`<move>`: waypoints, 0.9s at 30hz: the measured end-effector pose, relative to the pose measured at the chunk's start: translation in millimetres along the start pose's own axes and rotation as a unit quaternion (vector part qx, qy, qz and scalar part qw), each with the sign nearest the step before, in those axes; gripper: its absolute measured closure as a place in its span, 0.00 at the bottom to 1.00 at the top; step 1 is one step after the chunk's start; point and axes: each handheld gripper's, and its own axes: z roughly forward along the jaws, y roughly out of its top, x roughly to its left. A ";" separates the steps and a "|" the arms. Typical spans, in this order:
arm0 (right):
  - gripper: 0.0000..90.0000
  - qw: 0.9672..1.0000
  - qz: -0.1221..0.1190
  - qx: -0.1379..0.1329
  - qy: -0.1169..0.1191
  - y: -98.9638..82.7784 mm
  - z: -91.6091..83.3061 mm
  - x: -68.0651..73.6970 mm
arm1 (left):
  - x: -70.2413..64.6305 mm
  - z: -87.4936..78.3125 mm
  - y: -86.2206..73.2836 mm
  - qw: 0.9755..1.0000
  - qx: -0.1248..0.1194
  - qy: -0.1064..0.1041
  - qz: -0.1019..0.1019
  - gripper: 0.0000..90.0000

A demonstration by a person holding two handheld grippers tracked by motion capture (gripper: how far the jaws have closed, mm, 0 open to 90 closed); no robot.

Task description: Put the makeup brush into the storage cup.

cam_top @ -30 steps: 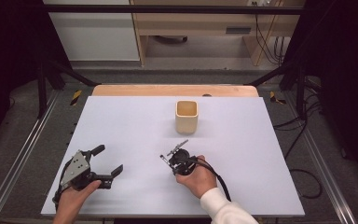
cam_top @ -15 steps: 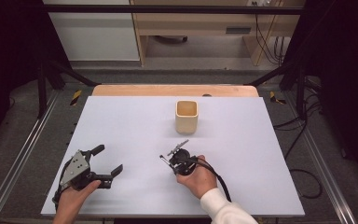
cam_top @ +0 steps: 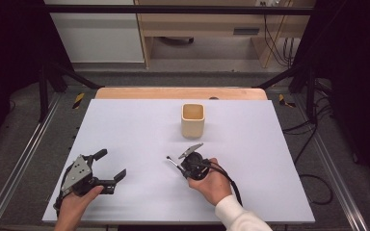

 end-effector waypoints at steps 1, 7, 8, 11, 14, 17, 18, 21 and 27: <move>0.93 1.000 0.000 0.000 0.000 0.0 0.0 0.0 | 0.0 0.0 0.0 1.000 0.000 0.000 0.000 0.01; 0.93 1.000 0.011 -0.027 0.003 -3.9 -10.7 -14.2 | -0.2 0.5 0.0 1.000 0.005 0.001 0.002 0.01; 0.93 1.000 0.012 -0.028 0.003 -4.2 -12.9 -15.9 | -0.2 0.5 0.0 1.000 0.005 0.001 0.002 0.01; 0.93 0.999 0.010 -0.037 -0.002 -5.4 -19.1 -22.6 | -0.4 1.1 -0.9 1.000 0.011 0.003 0.002 0.01; 0.93 0.999 0.014 -0.043 -0.005 -6.4 -22.8 -26.5 | -1.0 1.3 -0.9 1.000 0.011 0.004 0.001 0.01; 0.93 0.998 0.008 -0.057 -0.013 -9.4 -28.7 -33.9 | -3.1 2.2 -0.8 1.000 0.015 0.007 -0.001 0.01; 0.93 0.998 0.009 -0.059 -0.017 -9.9 -30.3 -34.9 | -3.7 2.3 -0.6 1.000 0.015 0.007 -0.001 0.01; 0.93 0.997 0.009 -0.073 -0.019 -11.0 -32.9 -37.2 | -5.4 2.2 0.2 1.000 0.016 0.006 0.000 0.01; 0.93 0.990 0.001 -0.136 -0.031 -14.5 -38.1 -36.0 | -7.2 -2.0 3.2 1.000 0.015 0.010 -0.007 0.01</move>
